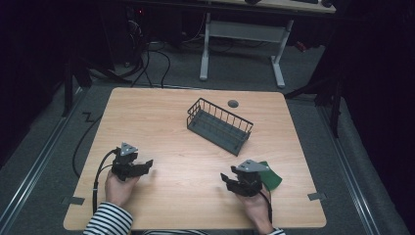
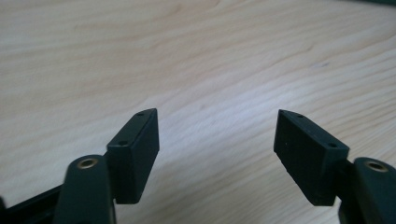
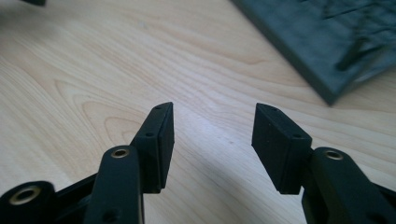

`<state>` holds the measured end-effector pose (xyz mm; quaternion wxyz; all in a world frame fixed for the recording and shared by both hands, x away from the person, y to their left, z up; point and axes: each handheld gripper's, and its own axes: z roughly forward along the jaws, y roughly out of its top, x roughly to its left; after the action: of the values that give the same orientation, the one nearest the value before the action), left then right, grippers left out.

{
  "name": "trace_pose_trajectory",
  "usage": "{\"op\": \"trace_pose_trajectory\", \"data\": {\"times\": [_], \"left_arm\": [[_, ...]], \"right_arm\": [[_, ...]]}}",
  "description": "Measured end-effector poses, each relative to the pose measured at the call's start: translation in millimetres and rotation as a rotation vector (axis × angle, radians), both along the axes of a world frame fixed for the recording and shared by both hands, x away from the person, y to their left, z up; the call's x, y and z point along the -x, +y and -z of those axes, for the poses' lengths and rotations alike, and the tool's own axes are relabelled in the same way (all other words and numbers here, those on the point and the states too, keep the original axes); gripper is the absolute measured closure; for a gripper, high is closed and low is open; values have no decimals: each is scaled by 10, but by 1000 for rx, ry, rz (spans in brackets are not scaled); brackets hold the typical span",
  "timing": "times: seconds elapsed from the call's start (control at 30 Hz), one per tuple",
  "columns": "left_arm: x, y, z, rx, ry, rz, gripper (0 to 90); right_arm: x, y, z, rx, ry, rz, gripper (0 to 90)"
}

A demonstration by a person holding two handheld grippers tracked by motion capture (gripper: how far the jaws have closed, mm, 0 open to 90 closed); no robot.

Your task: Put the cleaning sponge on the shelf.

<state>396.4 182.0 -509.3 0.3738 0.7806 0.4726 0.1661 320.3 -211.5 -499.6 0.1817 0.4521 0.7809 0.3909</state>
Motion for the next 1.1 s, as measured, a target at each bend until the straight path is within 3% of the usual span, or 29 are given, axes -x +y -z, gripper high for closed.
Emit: {"op": "trace_pose_trajectory", "data": {"times": [0.2, 0.37, 0.57, 0.77, 0.87, 1.1], "left_arm": [[-172, -232, -216, 48, -11, 78, 340], [-355, -409, -379, 35, -36, 114, 352], [-606, -579, -570, 32, -59, 134, 359], [-868, -763, -778, 22, -88, 131, 378], [-1005, -866, -877, 28, -82, 129, 382], [-1244, -1123, -998, -5, -75, 134, 394]], "right_arm": [[40, -437, -200, -99, -16, 81, 534], [-59, -666, -319, -99, -19, 131, 555], [-305, -905, -437, -100, -19, 197, 580], [-579, -978, -559, -75, 11, 213, 610], [-723, -970, -635, -66, 13, 218, 618], [-914, -957, -743, -63, 4, 237, 627]]}}
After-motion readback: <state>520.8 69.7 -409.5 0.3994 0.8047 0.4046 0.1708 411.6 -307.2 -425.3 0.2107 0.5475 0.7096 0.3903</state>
